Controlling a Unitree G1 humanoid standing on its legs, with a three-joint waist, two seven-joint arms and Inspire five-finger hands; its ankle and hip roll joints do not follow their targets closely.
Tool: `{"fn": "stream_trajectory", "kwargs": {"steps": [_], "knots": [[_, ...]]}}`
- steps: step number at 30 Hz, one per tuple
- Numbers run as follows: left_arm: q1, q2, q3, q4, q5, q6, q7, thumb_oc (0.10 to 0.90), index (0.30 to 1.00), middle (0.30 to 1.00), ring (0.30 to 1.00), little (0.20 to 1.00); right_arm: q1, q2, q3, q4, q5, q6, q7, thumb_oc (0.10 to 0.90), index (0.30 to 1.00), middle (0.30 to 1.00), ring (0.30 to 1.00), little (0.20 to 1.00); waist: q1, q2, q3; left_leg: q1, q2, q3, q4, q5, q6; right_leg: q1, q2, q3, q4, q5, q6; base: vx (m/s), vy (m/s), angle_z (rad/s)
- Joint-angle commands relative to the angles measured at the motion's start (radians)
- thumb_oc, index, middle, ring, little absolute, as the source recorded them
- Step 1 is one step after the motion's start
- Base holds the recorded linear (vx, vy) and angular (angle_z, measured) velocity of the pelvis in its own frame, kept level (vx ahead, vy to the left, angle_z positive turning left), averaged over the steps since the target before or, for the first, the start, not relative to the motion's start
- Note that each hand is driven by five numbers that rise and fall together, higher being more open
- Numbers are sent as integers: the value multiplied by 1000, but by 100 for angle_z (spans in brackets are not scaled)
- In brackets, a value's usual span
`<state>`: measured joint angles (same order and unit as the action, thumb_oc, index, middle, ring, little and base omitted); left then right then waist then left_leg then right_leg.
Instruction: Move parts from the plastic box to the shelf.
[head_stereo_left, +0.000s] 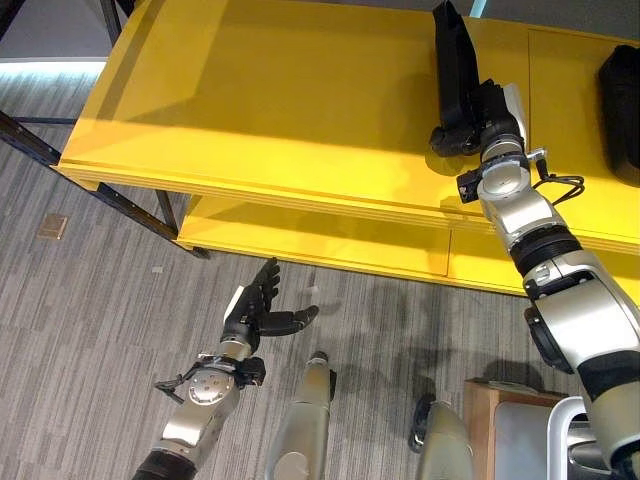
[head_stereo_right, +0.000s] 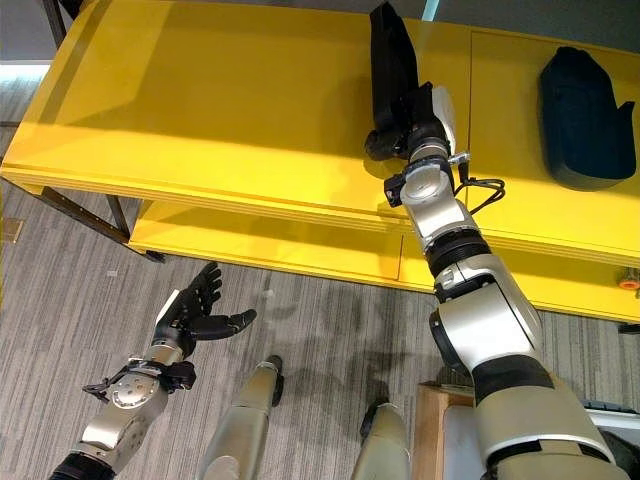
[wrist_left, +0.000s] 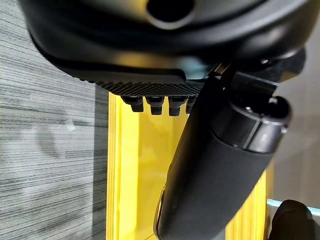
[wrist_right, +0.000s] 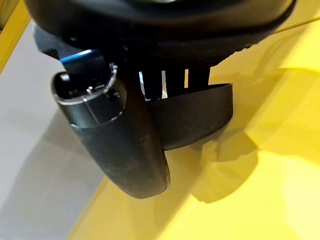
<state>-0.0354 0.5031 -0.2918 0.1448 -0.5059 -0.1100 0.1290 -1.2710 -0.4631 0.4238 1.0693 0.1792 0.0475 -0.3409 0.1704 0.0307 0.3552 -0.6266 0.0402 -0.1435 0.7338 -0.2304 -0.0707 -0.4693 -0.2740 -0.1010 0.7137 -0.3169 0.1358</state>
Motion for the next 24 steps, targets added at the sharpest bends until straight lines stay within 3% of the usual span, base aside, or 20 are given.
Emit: {"fn": "stream_trajectory", "kwargs": {"steps": [1,10,11,12,13,17,24], "knots": [[-59,56,-11,-96,-7,-89,20,900,1000,1000,1000,1000,-91,-21,-43,-28,23,-72,-67,400,300,300,300,300,15,-4,-44,-37,26,-6,62,-28,30,69,22,3,28,-17,-59,0,0,0],[-68,64,-23,-94,-4,-90,17,900,1000,1000,1000,1000,-92,-23,-26,-10,1,-66,-47,400,300,300,300,300,21,0,-38,-46,24,-11,67,-26,30,62,22,0,34,-22,-60,0,0,0],[-70,65,-23,-93,-3,-91,17,900,1000,1000,1000,1000,-97,-25,-14,-5,-11,-62,-36,553,514,514,514,514,23,-1,-37,-50,23,-11,70,-26,30,61,22,1,38,-22,-61,0,0,0],[-70,65,-23,-94,-4,-92,16,900,1000,1000,1000,1000,-100,-26,-6,1,-18,-62,-29,849,929,929,929,929,22,-1,-37,-51,23,-11,71,-26,30,59,22,0,39,-23,-61,0,0,0],[-70,64,-23,-94,-4,-92,16,900,1000,1000,1000,1000,-100,-26,-5,1,-18,-62,-29,900,1000,1000,1000,1000,22,-1,-37,-51,23,-11,71,-26,30,59,22,0,39,-23,-61,0,0,0],[-66,65,-20,-92,-5,-93,14,900,1000,1000,1000,1000,-111,-32,38,19,-79,-50,-8,900,1000,1000,1000,1000,23,-4,-36,-51,25,-10,70,-26,29,56,20,-2,44,-23,-61,-1,-2,1],[-69,64,-18,-91,-10,-94,21,900,1000,1000,1000,1000,-121,-18,42,15,-70,-54,-9,900,1000,1000,1000,1000,20,-4,-37,-53,26,-10,69,-25,28,50,21,0,44,-20,-61,0,0,0]]}}
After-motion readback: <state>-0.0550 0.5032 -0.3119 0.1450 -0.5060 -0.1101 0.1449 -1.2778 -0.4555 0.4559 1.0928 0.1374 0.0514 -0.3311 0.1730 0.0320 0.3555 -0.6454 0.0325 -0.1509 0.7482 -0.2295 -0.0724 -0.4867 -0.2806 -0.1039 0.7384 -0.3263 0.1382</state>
